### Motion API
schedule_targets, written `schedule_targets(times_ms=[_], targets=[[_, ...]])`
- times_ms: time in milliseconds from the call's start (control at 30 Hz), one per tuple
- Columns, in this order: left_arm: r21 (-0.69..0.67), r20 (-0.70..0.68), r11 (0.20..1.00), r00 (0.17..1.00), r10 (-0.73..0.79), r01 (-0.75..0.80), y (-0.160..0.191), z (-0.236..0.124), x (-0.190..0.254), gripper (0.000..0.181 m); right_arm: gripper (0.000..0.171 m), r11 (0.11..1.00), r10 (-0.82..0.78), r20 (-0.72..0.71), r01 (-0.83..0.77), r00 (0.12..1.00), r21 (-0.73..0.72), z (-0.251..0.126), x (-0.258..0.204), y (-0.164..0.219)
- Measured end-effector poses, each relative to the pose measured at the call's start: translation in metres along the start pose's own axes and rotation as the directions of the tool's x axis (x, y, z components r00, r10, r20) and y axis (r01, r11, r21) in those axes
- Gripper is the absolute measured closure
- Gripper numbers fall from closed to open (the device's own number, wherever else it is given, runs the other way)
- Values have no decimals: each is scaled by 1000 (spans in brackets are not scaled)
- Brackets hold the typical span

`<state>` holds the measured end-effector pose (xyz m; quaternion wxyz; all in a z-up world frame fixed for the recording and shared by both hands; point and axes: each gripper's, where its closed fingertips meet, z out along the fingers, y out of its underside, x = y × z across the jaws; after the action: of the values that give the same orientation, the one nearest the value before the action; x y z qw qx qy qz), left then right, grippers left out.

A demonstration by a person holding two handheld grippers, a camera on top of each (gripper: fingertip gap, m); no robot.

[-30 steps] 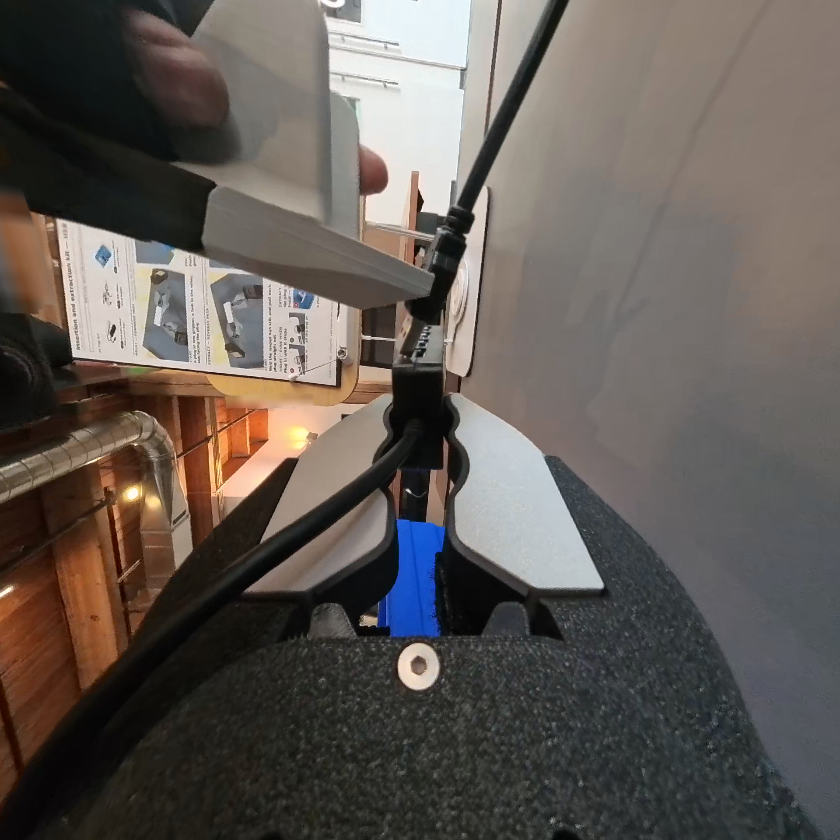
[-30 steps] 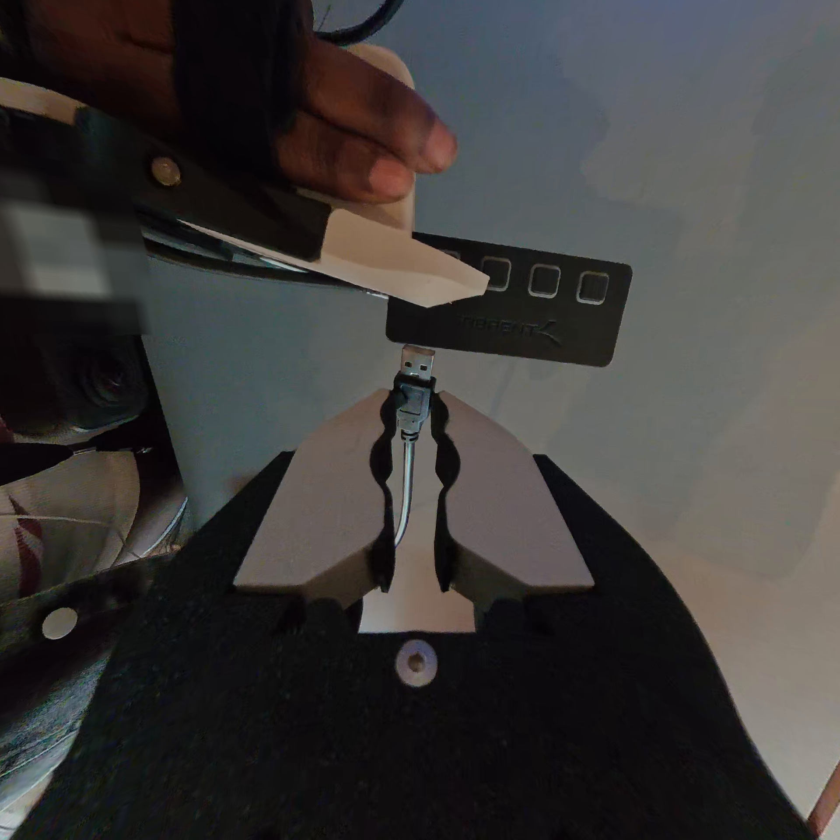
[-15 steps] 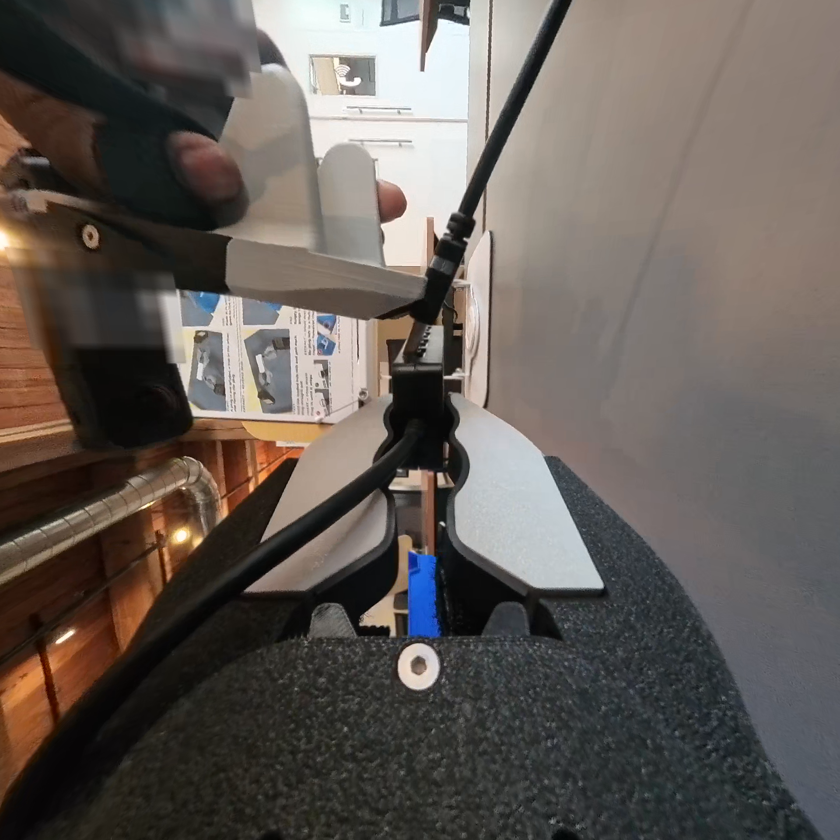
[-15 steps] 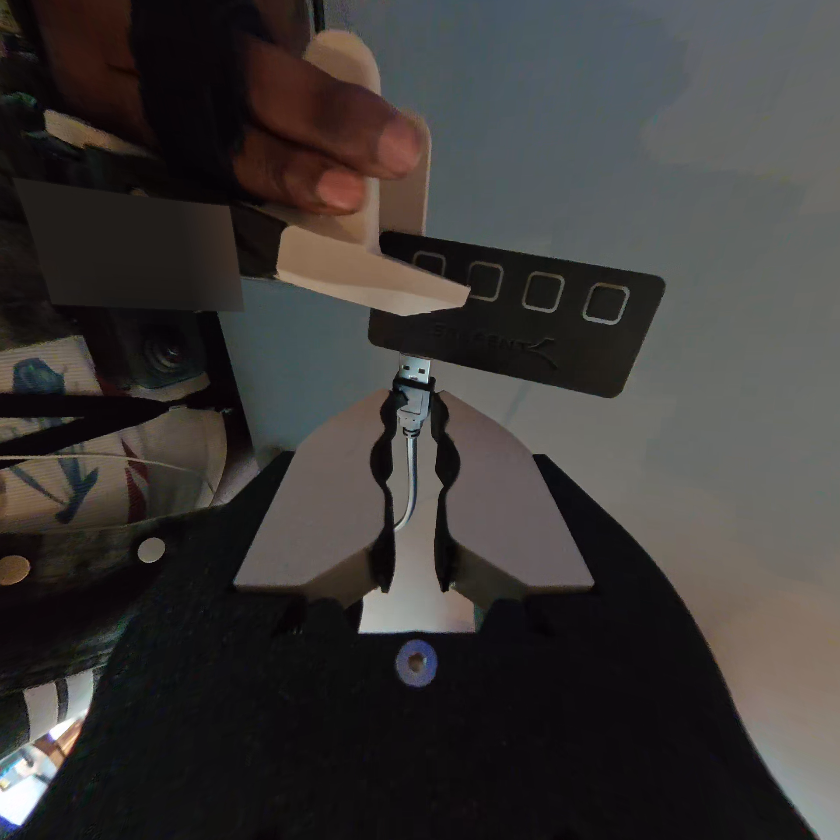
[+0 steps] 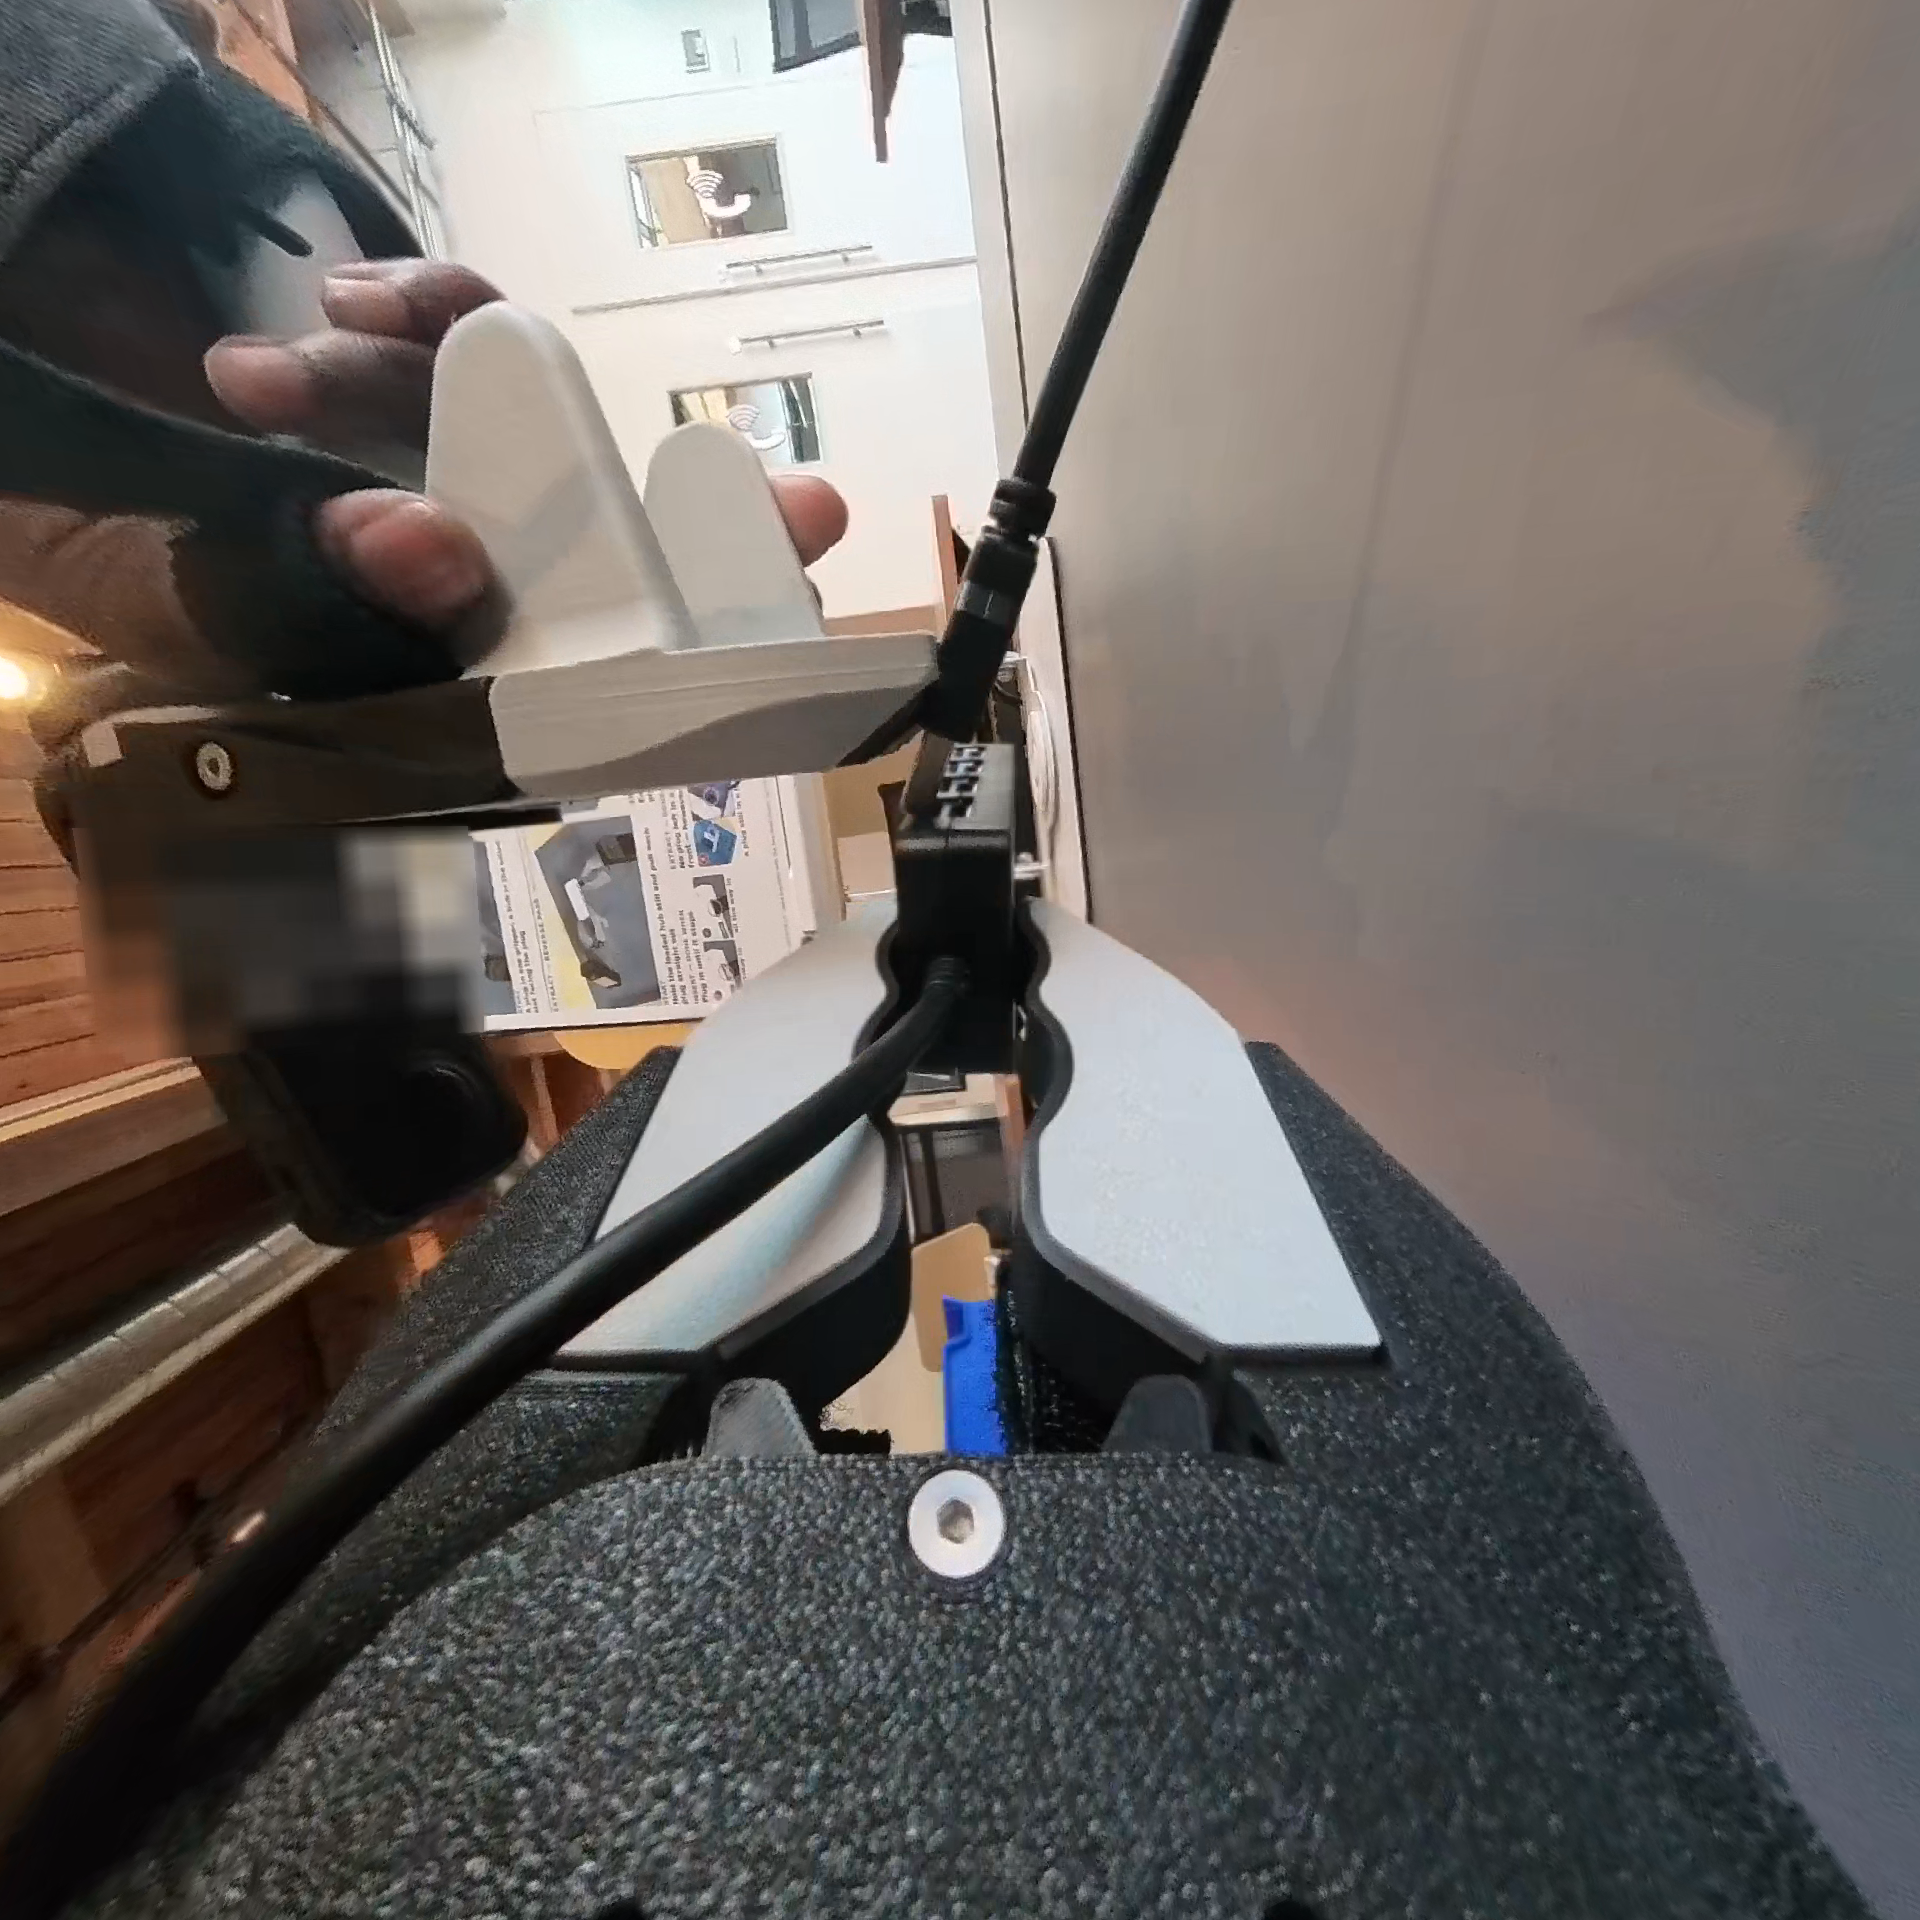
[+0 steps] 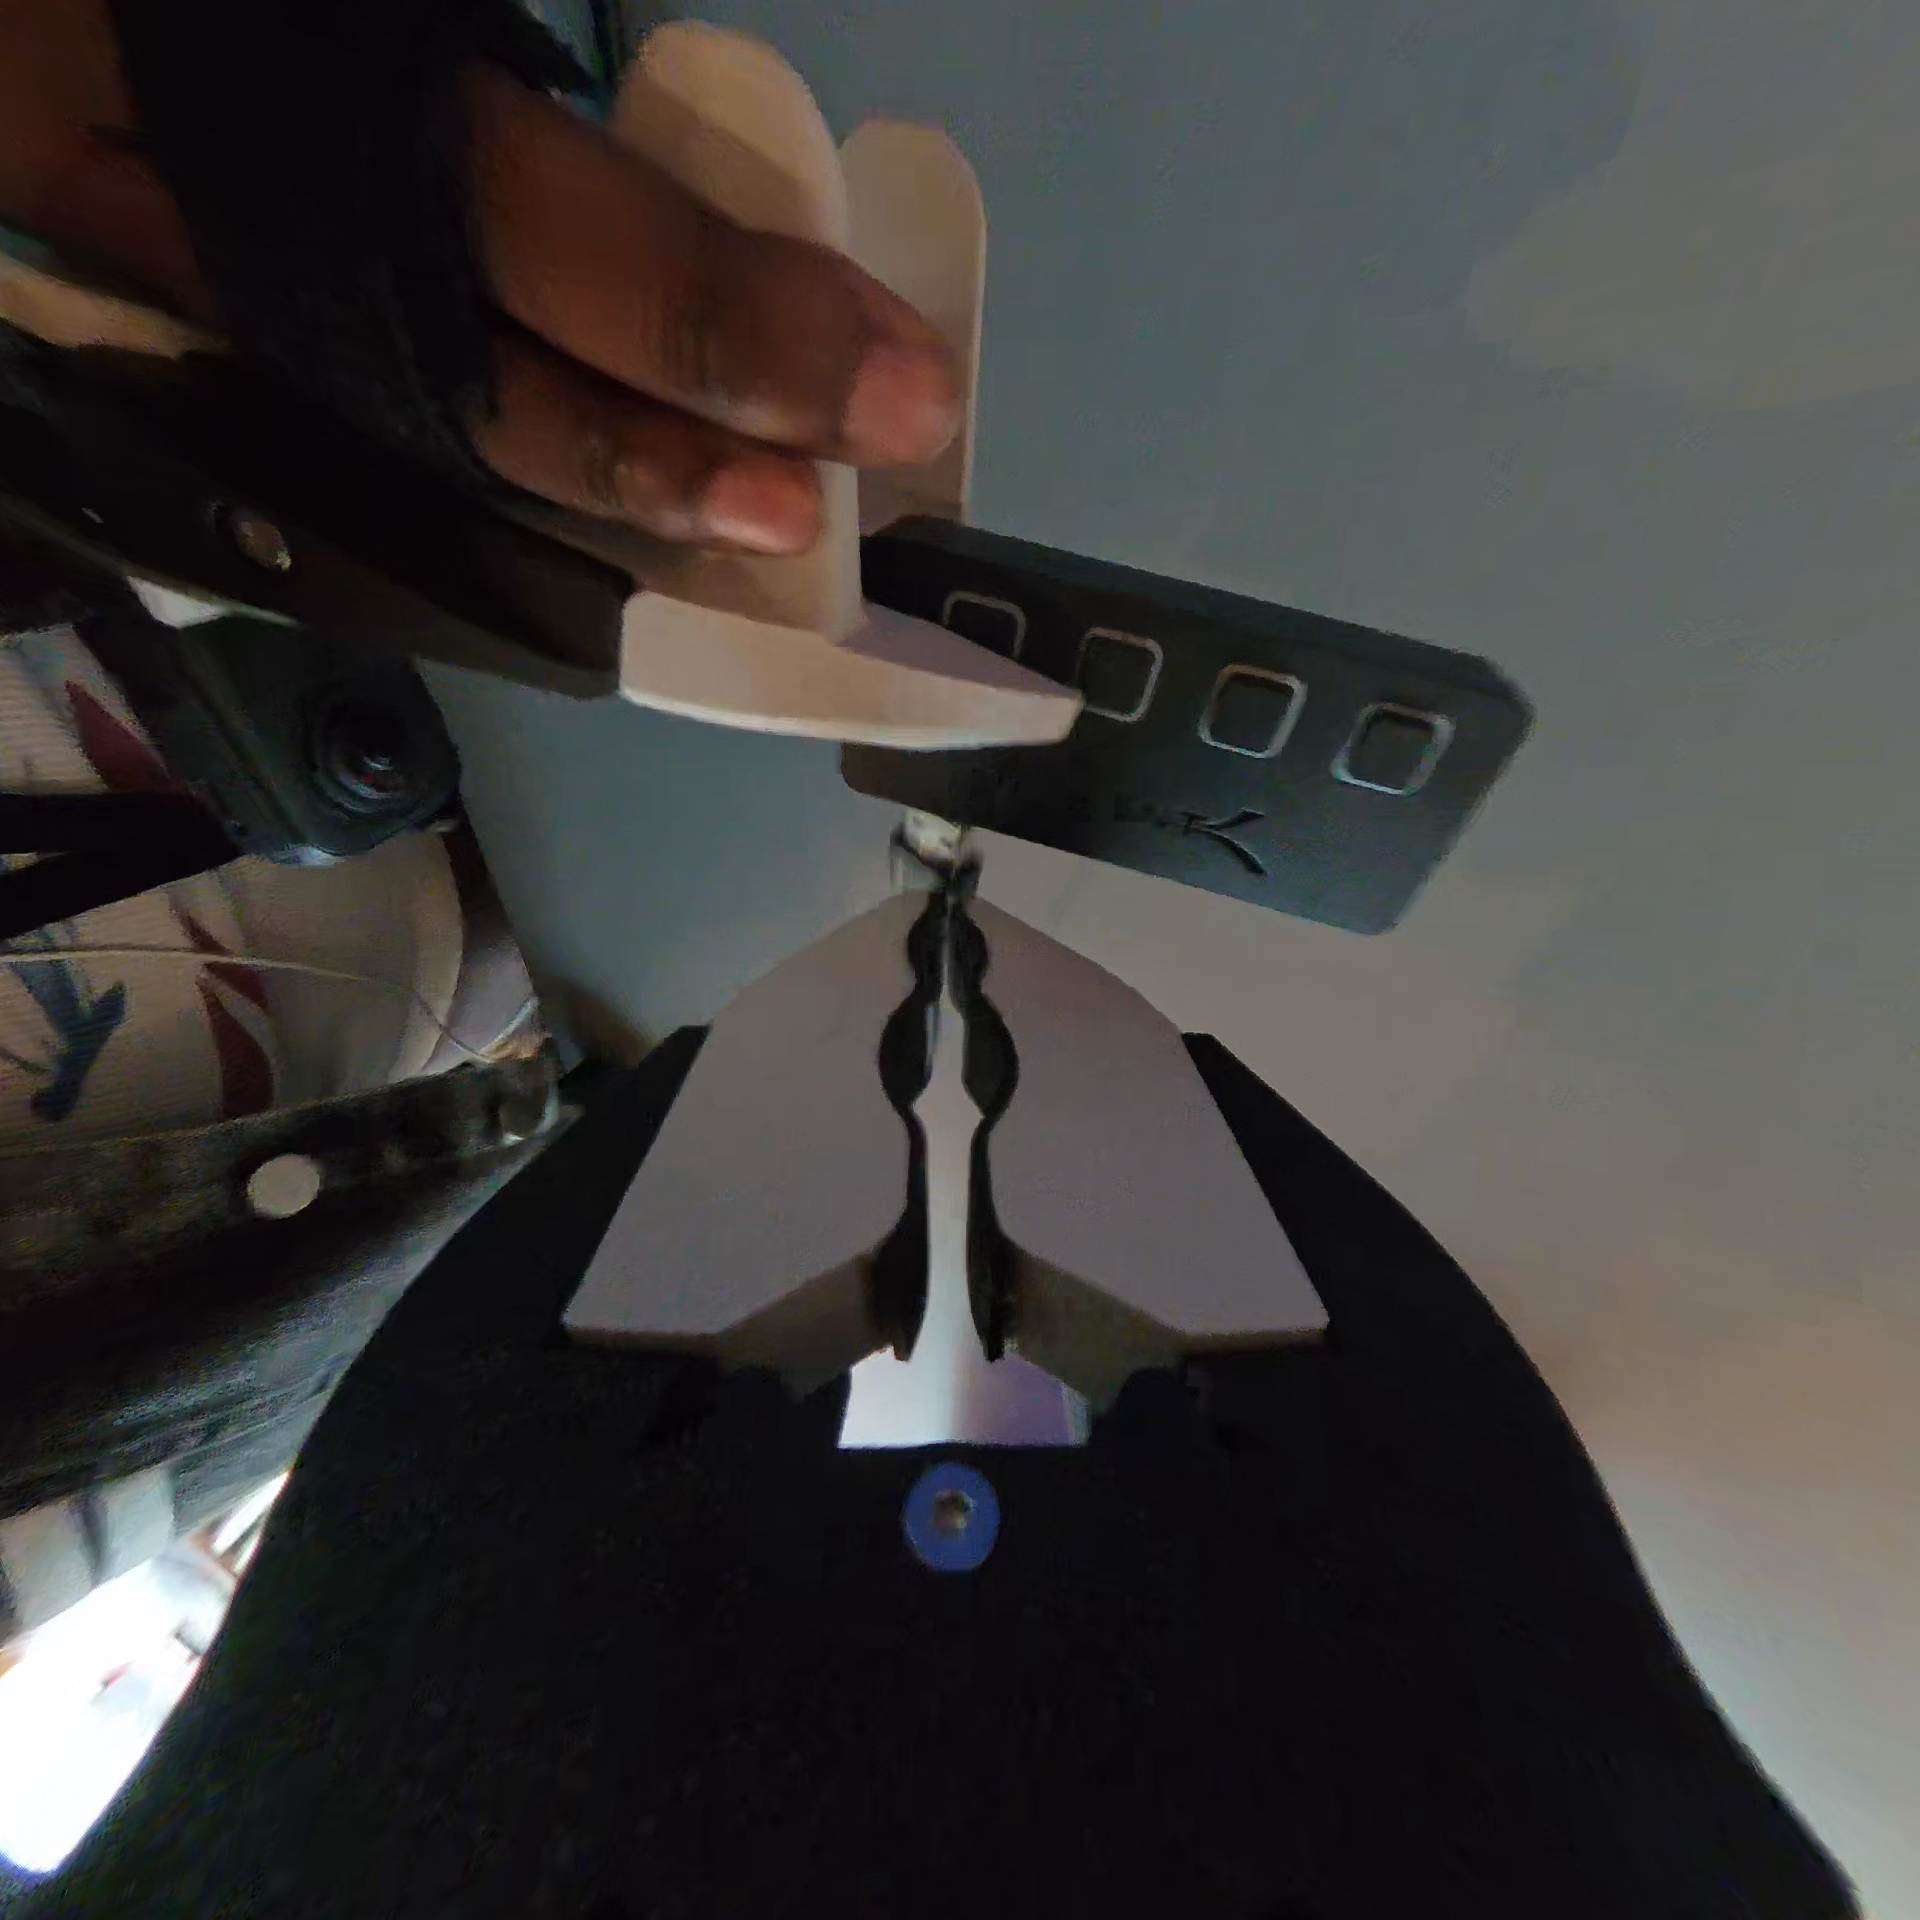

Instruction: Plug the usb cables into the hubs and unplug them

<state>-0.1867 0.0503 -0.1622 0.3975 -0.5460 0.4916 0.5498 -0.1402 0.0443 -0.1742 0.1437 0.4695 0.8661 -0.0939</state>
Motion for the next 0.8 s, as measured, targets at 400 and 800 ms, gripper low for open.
schedule_targets(times_ms=[400, 800], targets=[[-35, -47, 970, 969, -243, 241, 28, 0, 13, 164, 157, 871, -48, -37, 60, 998, 487, -21, 4, -30], [22, -64, 640, 640, -766, 768, 51, -9, -16, 164, 138, 622, 8, -632, 491, 775, 610, -21, -11, 20]])
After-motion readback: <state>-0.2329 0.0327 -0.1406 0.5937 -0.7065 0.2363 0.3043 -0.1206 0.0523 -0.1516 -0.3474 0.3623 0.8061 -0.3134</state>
